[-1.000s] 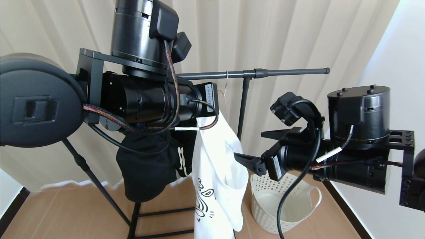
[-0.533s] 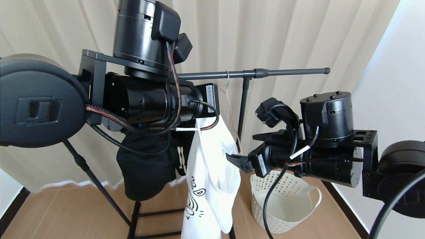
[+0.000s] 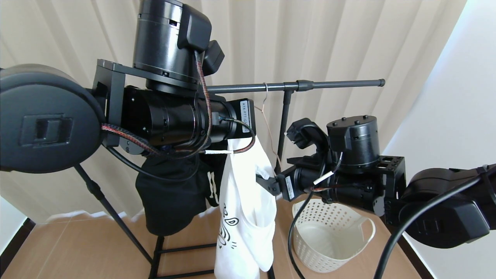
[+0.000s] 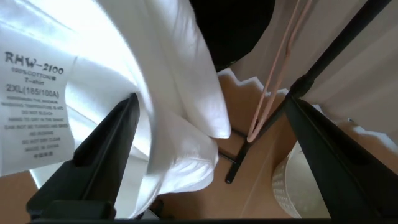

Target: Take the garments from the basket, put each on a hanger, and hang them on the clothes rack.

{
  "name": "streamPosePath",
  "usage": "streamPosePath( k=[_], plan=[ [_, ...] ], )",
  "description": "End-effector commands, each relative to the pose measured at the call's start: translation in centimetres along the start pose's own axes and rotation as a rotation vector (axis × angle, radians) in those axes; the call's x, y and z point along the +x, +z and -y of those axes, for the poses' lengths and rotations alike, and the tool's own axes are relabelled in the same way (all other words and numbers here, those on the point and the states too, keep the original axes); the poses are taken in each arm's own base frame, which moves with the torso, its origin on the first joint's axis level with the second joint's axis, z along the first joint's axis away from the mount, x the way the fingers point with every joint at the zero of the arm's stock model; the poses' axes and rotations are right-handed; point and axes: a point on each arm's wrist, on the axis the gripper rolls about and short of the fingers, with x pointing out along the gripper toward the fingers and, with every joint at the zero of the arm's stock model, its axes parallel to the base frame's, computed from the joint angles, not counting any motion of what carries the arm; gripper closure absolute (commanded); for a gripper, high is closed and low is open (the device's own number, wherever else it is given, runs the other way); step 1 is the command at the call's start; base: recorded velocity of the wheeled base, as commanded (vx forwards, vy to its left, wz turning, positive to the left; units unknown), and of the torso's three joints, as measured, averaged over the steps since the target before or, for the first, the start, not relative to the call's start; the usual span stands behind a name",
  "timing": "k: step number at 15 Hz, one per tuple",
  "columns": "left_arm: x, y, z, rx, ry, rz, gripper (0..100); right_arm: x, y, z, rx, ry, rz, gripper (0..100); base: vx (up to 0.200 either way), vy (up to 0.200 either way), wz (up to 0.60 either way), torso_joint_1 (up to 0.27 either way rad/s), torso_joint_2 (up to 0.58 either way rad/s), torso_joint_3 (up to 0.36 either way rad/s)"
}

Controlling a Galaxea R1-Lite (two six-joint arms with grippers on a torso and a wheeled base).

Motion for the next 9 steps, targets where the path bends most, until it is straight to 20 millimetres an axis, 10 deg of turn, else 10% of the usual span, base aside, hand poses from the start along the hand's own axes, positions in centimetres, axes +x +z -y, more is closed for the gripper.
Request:
streamPosePath(
  k=[1,2,3,9],
  plan=[
    [0.0,0.0,0.0,0.000,0.001,0.000,100,0.3,0.1,0.2,0.007,-0.006,0.001,0,0.000,0.000,0.00,0.000,0.00,0.000],
    [0.0,0.0,0.0,-0.002,0.001,0.000,100,0.4,0.2,0.2,0.011,-0.005,0.006,0,0.000,0.000,0.00,0.000,0.00,0.000],
    [0.0,0.0,0.0,-0.002,0.001,0.000,100,0.4,0.3,0.2,0.014,-0.005,0.007,100,0.000,0.000,0.00,0.000,0.00,0.000],
    [-0.1,0.0,-0.1,-0.005,0.003,-0.003,100,0.2,0.9,1.2,0.027,-0.032,0.027,100,0.000,0.000,0.00,0.000,0.00,0.000]
  ],
)
